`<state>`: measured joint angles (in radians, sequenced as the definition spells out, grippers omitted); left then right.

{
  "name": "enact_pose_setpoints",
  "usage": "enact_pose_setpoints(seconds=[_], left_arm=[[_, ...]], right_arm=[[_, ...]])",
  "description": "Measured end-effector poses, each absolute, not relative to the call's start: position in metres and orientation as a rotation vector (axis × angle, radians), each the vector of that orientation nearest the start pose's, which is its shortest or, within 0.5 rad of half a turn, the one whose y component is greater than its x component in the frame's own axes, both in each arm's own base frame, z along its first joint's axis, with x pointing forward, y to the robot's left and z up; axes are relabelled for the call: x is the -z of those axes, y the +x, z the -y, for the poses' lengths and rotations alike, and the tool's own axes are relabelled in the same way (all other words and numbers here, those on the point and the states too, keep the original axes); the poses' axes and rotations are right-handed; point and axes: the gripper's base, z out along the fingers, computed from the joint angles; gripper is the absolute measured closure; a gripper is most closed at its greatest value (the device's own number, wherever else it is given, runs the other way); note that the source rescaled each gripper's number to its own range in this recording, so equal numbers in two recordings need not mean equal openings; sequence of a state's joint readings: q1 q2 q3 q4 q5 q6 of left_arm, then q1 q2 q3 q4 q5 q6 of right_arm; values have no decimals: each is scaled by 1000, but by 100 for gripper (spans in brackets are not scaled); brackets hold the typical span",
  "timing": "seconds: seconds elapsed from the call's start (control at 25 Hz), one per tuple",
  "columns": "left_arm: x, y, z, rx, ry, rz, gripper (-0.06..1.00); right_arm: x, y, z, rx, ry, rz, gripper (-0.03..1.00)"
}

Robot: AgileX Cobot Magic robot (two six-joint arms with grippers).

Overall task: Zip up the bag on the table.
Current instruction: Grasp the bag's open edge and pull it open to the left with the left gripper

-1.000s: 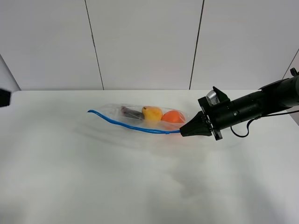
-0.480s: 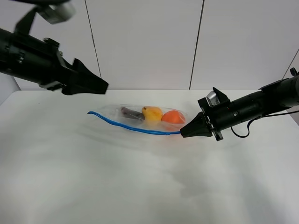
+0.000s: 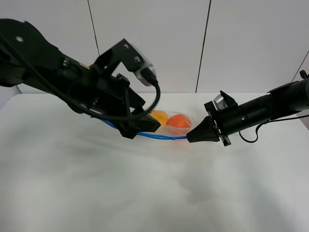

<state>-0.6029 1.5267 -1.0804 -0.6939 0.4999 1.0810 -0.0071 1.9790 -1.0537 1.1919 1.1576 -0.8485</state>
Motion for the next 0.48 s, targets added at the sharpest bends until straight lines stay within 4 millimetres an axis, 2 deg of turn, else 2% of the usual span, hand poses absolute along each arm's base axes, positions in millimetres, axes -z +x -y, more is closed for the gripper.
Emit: enact_pose_setpoints(seconds=[0.24,0.36,0.48], left_arm=[[-245,264,239,265,1570,-1722,-5],[-232,270,243,205,1636,-1674,-5],[-226,273,247,159,1626,-1651,-5]], right_arm=[[-147,333,-75,-1491,-86,-2704,97],[-147,333,-75,-1491,-81,-2705,97],[-147,333,-75,-1493,-76,-2707,97]])
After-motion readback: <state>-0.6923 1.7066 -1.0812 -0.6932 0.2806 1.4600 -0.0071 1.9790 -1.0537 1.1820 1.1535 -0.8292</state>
